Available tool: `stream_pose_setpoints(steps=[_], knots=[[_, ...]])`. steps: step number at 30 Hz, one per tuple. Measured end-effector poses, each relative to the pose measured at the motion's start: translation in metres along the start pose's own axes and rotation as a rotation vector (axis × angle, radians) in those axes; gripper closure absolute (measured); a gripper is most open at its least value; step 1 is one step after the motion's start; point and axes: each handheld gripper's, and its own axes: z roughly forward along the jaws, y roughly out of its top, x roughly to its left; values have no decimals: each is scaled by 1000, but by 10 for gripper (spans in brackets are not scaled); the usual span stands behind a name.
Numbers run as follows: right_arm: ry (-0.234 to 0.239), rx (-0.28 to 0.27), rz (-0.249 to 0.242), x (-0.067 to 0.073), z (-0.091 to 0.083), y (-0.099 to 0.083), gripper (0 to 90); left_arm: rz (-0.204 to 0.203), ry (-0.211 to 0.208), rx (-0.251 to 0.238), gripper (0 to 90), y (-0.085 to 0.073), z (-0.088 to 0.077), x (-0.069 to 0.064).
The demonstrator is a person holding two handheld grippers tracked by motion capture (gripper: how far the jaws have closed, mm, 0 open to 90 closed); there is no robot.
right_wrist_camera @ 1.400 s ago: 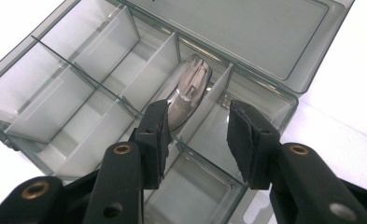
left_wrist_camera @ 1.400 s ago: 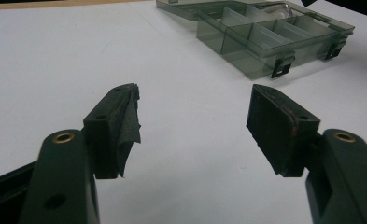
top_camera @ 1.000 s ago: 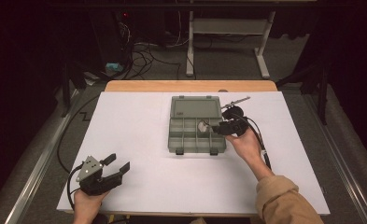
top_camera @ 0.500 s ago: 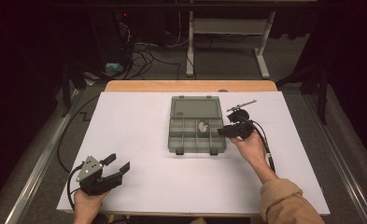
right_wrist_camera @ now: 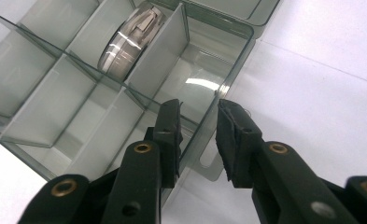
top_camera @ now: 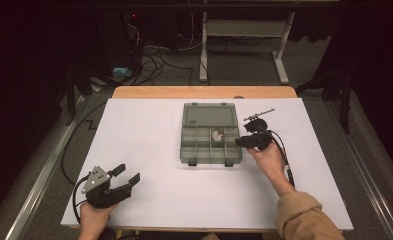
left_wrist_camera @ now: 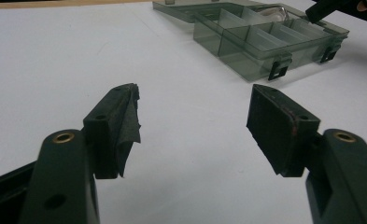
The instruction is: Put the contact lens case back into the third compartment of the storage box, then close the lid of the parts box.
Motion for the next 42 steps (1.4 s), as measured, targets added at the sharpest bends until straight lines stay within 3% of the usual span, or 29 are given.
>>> stream_pose_setpoints(steps=[17, 20, 30, 36, 42], knots=[[14, -25, 29, -2, 0, -4, 715, 9, -16, 10, 347, -2, 2, -5], [18, -40, 33, -3, 0, -6, 721, 34, -24, 15, 348, -3, 5, -10], [20, -53, 16, -4, 0, -8, 726, 41, -48, -9, 351, 2, 20, -25], [31, -65, 25, -6, 0, -10, 730, -24, -46, -23, 360, 9, 37, -26], [31, -63, 21, -6, 0, -9, 730, 9, -33, -28, 366, 10, 49, -28]])
